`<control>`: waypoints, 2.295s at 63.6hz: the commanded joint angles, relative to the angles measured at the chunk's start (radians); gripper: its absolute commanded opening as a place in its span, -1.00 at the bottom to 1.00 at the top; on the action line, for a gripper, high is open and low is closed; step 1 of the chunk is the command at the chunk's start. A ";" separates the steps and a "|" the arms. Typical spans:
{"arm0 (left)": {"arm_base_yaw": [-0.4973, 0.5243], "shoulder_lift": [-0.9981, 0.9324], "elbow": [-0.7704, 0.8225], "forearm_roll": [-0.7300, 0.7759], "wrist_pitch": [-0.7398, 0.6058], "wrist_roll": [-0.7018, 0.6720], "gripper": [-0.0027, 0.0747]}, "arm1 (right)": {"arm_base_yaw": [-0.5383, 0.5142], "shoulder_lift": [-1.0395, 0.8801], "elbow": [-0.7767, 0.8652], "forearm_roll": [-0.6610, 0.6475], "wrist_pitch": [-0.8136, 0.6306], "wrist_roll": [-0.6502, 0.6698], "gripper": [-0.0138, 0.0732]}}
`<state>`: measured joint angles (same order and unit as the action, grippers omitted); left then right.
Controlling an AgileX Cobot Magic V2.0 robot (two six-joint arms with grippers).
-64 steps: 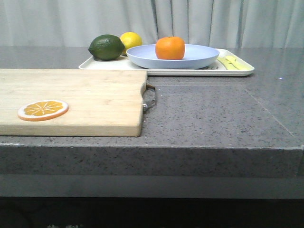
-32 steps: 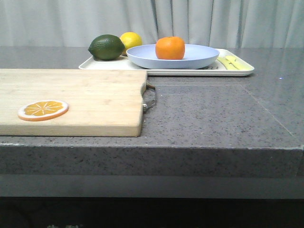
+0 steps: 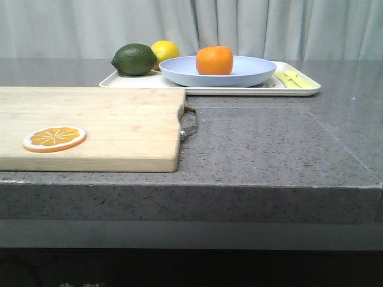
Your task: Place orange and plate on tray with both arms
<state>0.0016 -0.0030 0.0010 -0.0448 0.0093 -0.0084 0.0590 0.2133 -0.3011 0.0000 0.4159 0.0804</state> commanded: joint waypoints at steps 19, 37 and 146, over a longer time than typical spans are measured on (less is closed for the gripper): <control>0.000 -0.023 0.005 -0.010 -0.084 -0.008 -0.98 | -0.027 -0.210 0.301 0.045 -0.380 -0.013 -0.82; 0.000 -0.023 0.005 -0.010 -0.084 -0.008 -0.98 | -0.027 -0.246 0.324 0.039 -0.361 -0.013 -0.82; 0.000 -0.023 0.005 -0.010 -0.084 -0.008 -0.98 | -0.074 -0.245 0.324 -0.065 -0.465 0.025 -0.82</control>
<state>0.0016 -0.0030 0.0010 -0.0459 0.0093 -0.0084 -0.0149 -0.0092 0.0276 -0.0581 0.0315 0.1049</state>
